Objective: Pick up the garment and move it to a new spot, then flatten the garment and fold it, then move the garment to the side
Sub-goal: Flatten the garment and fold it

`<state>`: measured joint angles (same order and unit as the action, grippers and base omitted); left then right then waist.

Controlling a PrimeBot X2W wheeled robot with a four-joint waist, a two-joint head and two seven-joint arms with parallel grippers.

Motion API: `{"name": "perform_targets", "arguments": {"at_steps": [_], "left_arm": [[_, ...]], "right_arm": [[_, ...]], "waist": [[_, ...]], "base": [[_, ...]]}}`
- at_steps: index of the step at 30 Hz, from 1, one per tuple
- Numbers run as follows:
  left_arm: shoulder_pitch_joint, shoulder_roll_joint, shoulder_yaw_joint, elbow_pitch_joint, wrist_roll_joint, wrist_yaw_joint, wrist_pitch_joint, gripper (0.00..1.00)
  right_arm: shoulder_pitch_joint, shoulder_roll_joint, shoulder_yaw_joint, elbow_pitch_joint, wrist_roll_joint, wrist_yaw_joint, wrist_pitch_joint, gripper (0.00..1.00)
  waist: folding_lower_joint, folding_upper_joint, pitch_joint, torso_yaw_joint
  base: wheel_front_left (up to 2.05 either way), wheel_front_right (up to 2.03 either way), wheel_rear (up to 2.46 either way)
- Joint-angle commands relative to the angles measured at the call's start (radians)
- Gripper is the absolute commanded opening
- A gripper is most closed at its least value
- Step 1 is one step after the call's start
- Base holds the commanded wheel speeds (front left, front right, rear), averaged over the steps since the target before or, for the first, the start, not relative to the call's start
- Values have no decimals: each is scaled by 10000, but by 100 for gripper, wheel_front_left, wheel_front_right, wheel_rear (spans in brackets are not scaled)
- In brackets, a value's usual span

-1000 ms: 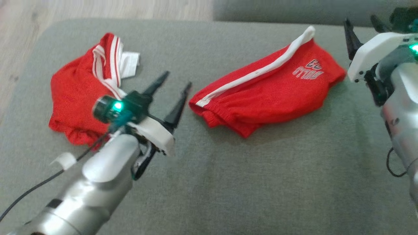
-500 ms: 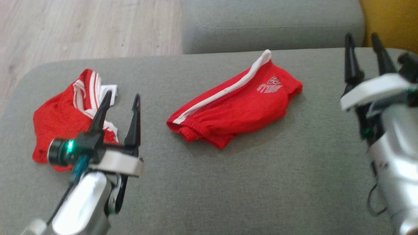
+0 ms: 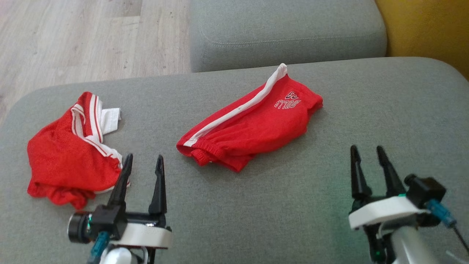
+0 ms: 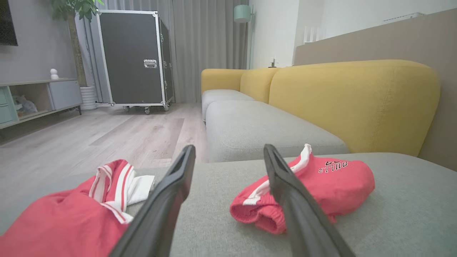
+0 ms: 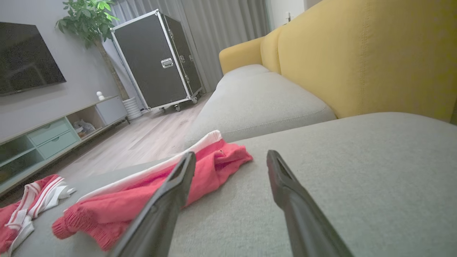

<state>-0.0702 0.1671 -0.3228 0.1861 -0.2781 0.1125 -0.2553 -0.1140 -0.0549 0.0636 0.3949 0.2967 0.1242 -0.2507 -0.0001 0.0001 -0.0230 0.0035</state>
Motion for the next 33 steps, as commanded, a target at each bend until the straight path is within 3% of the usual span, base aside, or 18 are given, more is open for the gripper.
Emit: {"name": "perform_targets", "arguments": {"at_steps": [1, 10, 15, 20, 25, 33], "left_arm": [[-184, -105, 598, -285, 190, -151, -64, 100], [-178, -549, 1031, -74, 883, -825, -64, 100], [-526, -742, 1114, 6, 1167, -1133, -64, 100], [-1043, -915, 1043, 159, 1358, -1422, -64, 100], [-1537, -1068, 841, 264, 1427, -1612, -64, 100], [-2078, -1156, 499, 347, 1406, -1665, -64, 100]], "right_arm": [[-164, 43, 348, -417, -92, 65, -109, 100], [-150, 45, 279, -446, -383, 65, -110, 100], [-1117, 46, 23, 240, -582, 65, 123, 100], [-2856, 46, -630, 1514, -543, 65, 1037, 100], [-4755, 46, -2048, 3318, -548, 65, 1790, 100], [-6774, -639, -4087, 5850, -3017, 65, 2287, 100]], "waist": [[1, -1, 10, 0], [1, -1, 214, 267], [1, -1, 879, 620], [1, -1, 1714, 1167], [1, -1, 2421, 1887], [1, -1, 3125, 2765]], "base": [[0, 0, 0], [0, 0, 0], [0, 0, 0], [0, 0, 0], [0, 0, 0], [0, 0, 0]]}}
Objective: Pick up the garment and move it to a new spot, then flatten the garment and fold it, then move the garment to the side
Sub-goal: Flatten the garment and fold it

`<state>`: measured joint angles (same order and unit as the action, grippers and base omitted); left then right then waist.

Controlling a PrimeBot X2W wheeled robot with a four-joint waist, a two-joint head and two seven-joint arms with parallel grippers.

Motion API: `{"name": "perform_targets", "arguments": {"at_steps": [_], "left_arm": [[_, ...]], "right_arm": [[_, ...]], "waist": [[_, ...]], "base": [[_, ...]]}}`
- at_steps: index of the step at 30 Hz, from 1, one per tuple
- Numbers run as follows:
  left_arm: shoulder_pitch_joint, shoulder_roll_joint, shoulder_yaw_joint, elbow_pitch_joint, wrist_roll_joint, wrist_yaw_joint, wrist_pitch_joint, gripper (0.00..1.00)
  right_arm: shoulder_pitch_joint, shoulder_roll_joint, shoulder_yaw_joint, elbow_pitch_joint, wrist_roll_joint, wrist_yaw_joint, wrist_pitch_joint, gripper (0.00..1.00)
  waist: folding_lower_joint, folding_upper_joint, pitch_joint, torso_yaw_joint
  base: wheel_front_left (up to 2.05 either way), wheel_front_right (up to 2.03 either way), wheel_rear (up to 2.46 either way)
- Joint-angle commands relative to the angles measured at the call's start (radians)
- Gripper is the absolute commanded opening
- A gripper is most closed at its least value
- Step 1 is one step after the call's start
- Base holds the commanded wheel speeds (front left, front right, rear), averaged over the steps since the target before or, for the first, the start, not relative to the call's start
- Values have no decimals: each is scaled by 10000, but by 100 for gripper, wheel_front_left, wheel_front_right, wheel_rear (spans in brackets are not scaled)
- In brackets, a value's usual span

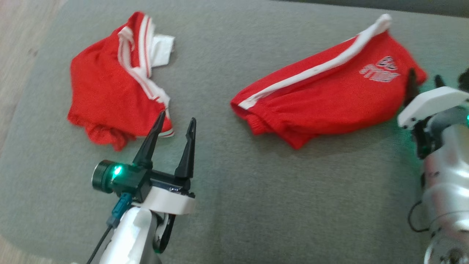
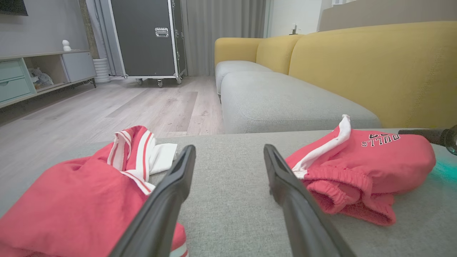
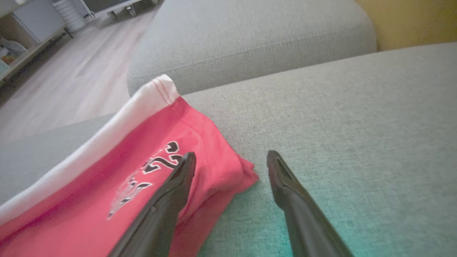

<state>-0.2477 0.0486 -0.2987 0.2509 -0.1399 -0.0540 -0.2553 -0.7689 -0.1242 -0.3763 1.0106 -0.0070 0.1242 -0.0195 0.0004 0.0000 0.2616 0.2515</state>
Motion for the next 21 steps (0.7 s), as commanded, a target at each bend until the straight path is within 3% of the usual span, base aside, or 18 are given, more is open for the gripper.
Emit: {"name": "perform_targets", "arguments": {"at_steps": [1, 11, 12, 13, 14, 21], "left_arm": [[-343, 26, 216, -303, 6, 0, -64, 100], [-530, 18, -182, -403, -303, 189, -65, 100], [-533, 18, -200, -400, -312, 208, -65, 100], [-532, 18, -212, -392, -316, 224, -65, 100], [-526, 18, -213, -379, -313, 238, -65, 100], [-422, 17, -159, -231, -243, 237, -65, 100]], "right_arm": [[-383, -13, -22, -97, -290, 65, 29, 100], [-1091, -16, -1943, 978, -2602, 65, 662, 100], [-1131, 25, -2050, 1028, -2715, 65, 655, 96], [-1170, 71, -2154, 1076, -2797, 65, 616, 4], [-1204, 121, -2213, 1113, -2883, 65, 517, 0], [-1153, 200, -2304, 1224, -3362, 65, -622, 0]], "waist": [[-4, 0, 337, 363], [-4, 0, 589, 672], [-4, 0, 590, 667], [-4, 0, 581, 649], [-4, 0, 564, 617], [-4, 0, 148, 243]], "base": [[0, 0, 0], [0, 0, 0], [0, 0, 0], [0, 0, 0], [0, 0, 0], [0, 0, 0]]}}
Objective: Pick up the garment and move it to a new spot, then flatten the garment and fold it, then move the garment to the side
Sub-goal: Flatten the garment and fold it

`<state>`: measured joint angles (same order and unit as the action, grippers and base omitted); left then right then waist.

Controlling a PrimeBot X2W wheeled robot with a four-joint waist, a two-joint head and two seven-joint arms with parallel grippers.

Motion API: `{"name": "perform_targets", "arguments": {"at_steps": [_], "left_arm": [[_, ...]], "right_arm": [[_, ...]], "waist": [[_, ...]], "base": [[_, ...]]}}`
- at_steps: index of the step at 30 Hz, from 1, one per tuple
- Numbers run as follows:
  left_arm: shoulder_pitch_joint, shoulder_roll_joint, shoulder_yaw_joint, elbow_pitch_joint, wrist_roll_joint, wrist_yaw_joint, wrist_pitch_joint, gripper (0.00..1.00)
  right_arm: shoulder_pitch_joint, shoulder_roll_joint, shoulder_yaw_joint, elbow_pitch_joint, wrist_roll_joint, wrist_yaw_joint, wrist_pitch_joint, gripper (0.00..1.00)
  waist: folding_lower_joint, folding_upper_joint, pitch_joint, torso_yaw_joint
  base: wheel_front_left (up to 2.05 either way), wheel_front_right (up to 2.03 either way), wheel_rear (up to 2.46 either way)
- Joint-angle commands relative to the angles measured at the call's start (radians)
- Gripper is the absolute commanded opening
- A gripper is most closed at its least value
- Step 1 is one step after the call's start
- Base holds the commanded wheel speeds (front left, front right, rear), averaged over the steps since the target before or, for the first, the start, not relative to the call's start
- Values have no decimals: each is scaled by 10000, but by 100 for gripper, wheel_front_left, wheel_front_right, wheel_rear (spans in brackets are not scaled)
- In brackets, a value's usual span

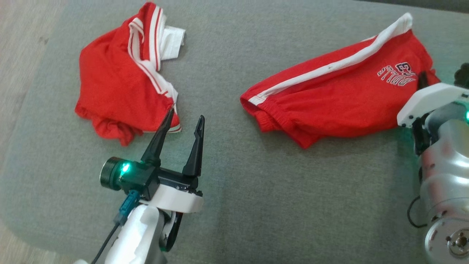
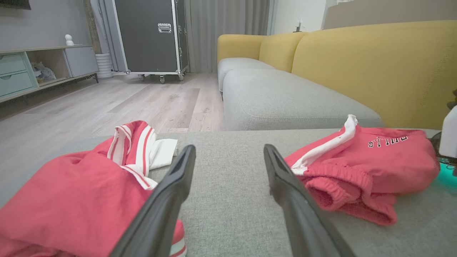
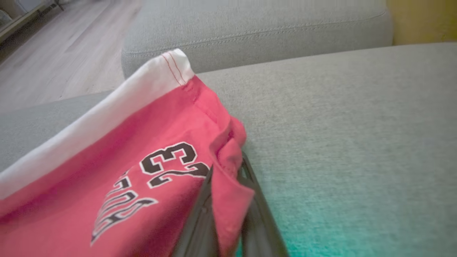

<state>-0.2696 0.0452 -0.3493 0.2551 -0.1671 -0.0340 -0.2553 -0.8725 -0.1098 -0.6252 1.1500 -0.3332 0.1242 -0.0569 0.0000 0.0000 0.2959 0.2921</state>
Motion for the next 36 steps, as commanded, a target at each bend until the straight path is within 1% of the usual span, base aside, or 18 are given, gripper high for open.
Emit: {"name": "perform_targets", "arguments": {"at_steps": [1, 6, 10, 12, 14, 16, 20, 22, 23, 28, 32, 36], "left_arm": [[-203, 52, 347, -273, 29, 37, -65, 100], [55, 52, 492, -221, 93, 29, -65, 100], [278, 51, 519, -219, 125, 4, -65, 100], [370, 51, 477, -209, 119, -7, -65, 100], [449, 51, 478, -216, 106, 1, -65, 100], [539, 51, 501, -226, 116, 6, -65, 100], [685, 51, 502, -284, 166, -22, -65, 100], [698, 51, 571, -273, 225, -53, -65, 100], [689, 51, 628, -253, 292, -78, -65, 100], [649, 51, 786, -142, 436, -152, -65, 100], [725, 51, 863, -57, 450, -181, -65, 100], [853, 51, 872, 32, 398, -185, -65, 100]], "right_arm": [[-117, 56, 185, -170, -100, 65, -248, 0], [179, -34, -30, 125, 253, 65, -869, 0], [581, -390, -195, 249, 507, 65, -1076, 0], [916, -705, -516, 173, 616, 65, -1090, 0], [1274, -984, -1042, -22, 684, 65, -1047, 0], [1582, -1112, -1618, -258, 674, 65, -961, 0], [1931, -983, -2437, -744, 434, 65, -839, 0], [1962, -658, -2727, -1002, 282, 65, -906, 0], [1844, -391, -2701, -1080, 270, 65, -1096, 0], [1491, 59, -2032, -997, 457, 65, -1656, 0], [1233, 344, -876, -740, 1002, 65, -1951, 0], [1065, 537, 626, -597, 2116, 65, -2037, 0]], "waist": [[0, 0, -195, -163], [0, 0, -744, -621], [0, 0, -1096, -904], [0, 0, -1284, -944], [0, 0, -1434, -964], [0, 0, -1519, -969], [0, 0, -1496, -950], [0, 0, -1420, -958], [0, 0, -1393, -980], [0, 0, -1581, -1048], [0, 0, -1898, -1093], [0, 0, -2203, -1081]], "base": [[0, 0, 0], [0, 0, 0], [0, 0, 0], [0, 0, 0], [0, 0, 0], [0, 0, 0], [0, 0, 0], [0, 0, 0], [0, 0, 0], [0, 0, 0], [0, 0, 0], [0, 0, 0]]}}
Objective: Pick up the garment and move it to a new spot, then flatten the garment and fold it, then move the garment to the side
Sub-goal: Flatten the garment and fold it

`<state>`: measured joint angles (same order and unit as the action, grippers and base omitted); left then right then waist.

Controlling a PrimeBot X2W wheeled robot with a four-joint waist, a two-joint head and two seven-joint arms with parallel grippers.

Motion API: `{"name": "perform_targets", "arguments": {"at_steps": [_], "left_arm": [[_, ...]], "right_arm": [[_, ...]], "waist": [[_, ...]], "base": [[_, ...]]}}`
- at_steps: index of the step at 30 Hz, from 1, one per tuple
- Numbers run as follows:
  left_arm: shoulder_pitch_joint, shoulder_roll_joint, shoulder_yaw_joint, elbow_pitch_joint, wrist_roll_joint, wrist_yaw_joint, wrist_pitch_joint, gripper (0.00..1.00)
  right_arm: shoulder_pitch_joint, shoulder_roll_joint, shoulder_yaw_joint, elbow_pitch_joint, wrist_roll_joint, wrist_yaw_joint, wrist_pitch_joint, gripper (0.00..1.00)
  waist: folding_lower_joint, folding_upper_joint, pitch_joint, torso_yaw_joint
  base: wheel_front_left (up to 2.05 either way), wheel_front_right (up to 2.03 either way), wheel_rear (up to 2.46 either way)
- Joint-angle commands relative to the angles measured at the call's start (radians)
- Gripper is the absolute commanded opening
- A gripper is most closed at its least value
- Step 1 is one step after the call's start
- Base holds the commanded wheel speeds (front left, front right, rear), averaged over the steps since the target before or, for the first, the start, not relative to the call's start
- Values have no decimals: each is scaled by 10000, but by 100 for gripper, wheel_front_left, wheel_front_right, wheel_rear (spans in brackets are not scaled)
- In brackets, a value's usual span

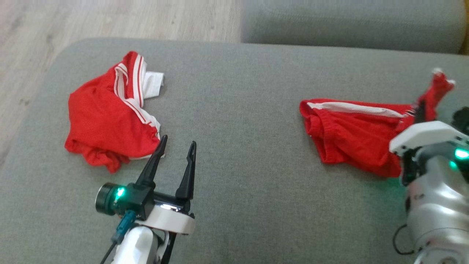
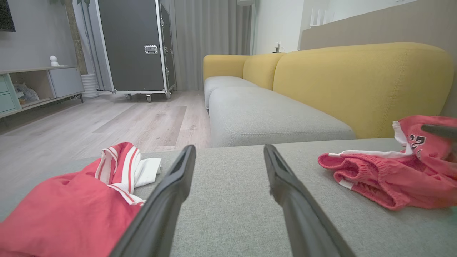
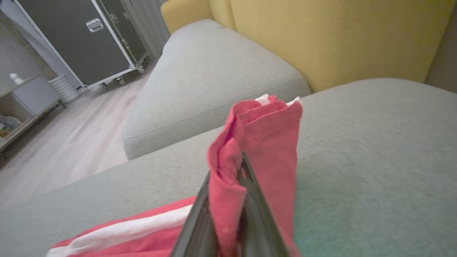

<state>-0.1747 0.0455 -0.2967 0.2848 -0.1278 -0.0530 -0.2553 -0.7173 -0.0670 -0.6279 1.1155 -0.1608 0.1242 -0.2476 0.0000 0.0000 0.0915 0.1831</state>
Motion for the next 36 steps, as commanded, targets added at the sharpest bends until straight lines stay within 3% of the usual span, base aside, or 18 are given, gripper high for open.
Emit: {"name": "perform_targets", "arguments": {"at_steps": [1, 6, 7, 12, 19, 27, 28, 29, 36], "left_arm": [[-65, 47, 340, -254, -21, 13, -65, 100], [39, 47, 318, -205, -292, 58, -65, 100], [39, 47, 318, -205, -292, 58, -65, 100], [7, 47, 297, -158, -781, 114, -65, 100], [102, 47, 366, -66, -740, 131, -65, 100], [200, 47, 464, -35, -669, 118, -65, 100], [197, 47, 460, -39, -672, 113, -65, 100], [195, 47, 452, -41, -671, 111, -65, 100], [215, 47, 458, -37, -666, 138, -65, 100]], "right_arm": [[-477, 133, 1110, -375, 744, 65, -132, 0], [69, 163, 4376, -1236, 3503, 65, -138, 0], [69, 163, 4376, -1236, 3503, 65, -138, 0], [1343, 165, 7166, -2718, 5372, 65, -139, 0], [2182, -264, 9210, -2877, 6324, 65, -140, 0], [2361, -629, 10955, -2117, 6590, 65, -14, 0], [2349, -662, 11225, -2022, 6469, 65, -17, 71], [2365, -657, 11513, -1908, 6396, 65, 22, 100], [2215, -709, 12713, -1751, 6400, 65, -30, 100]], "waist": [[0, 0, -214, 27], [0, 0, -378, 249], [0, 0, -378, 249], [0, 0, -440, 484], [0, 0, -548, 713], [0, 0, -642, 607], [0, 0, -645, 567], [0, 0, -654, 523], [0, 0, -770, 61]], "base": [[0, 0, 0], [0, 0, 0], [0, 0, 0], [0, 0, 0], [0, 0, 0], [0, 0, 0], [0, 0, 0], [0, 0, 0], [0, 0, 0]]}}
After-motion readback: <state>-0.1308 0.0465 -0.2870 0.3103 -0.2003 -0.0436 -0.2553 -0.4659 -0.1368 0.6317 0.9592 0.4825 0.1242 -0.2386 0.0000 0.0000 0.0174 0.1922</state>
